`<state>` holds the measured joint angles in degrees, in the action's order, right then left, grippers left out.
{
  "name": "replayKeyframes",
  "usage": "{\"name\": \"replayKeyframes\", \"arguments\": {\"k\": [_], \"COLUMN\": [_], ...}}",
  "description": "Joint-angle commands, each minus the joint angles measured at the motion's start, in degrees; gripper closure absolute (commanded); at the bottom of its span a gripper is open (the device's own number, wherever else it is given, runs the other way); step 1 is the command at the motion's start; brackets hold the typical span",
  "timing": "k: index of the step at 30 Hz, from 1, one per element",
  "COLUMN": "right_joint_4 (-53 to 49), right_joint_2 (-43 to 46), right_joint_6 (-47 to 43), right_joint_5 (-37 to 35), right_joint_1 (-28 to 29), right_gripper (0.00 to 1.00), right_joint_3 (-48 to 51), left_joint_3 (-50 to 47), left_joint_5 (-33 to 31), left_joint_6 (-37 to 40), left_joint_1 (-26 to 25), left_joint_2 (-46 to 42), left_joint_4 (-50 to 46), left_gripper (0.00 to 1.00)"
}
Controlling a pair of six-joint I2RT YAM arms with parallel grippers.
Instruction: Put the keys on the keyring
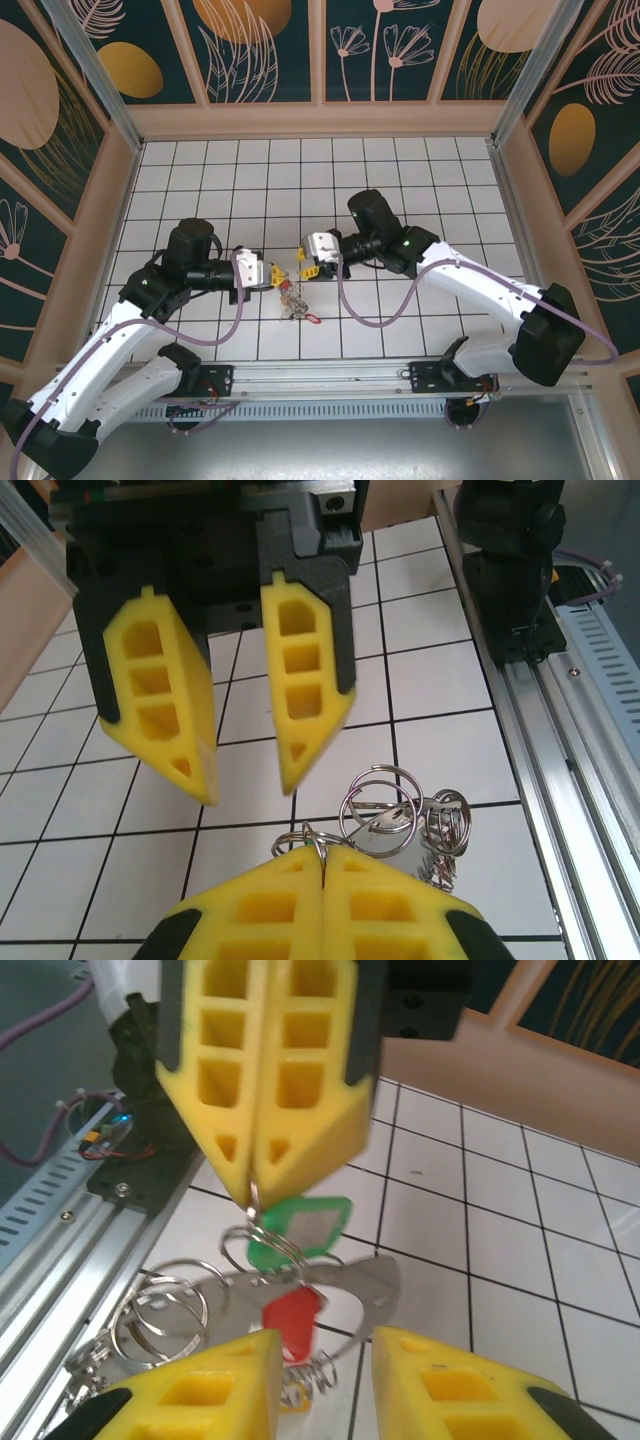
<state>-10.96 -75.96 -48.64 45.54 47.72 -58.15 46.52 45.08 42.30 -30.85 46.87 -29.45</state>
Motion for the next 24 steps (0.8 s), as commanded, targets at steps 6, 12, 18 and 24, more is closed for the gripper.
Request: {"name": "replayKeyframes", "arguments": {"k": [6, 12, 18, 24], "right_joint_4": [-0.99, -1.5, -2.28, -2.86], "right_joint_2": [-1.38, -1.46, -1.05, -0.84], "right_joint_6": [-0.82, -0.02, 0.81, 1.65], "right_joint_5": [2.06, 1.14, -0.79, 0.84], "right_joint_1": [3.28, 5.17, 6.02, 6.39], "right_gripper": [0.69, 0.7, 0.73, 0.69], "right_joint_3": [-3.99, -3.81, -3.37, -2.53], "left_joint_3": [1.49, 2.34, 2.95, 3.12], "left_joint_5": [5.77, 4.93, 3.32, 2.64], "left_joint_6": [2.81, 3.66, 4.71, 6.38], "left_joint_1": [0.08, 0.05, 0.02, 0.05], "left_joint_2": [-0.47, -0.38, -0.64, -1.42], "left_joint_4": [1.94, 0.75, -0.59, -0.83], "left_gripper": [1.0, 1.0, 1.0, 1.0]}}
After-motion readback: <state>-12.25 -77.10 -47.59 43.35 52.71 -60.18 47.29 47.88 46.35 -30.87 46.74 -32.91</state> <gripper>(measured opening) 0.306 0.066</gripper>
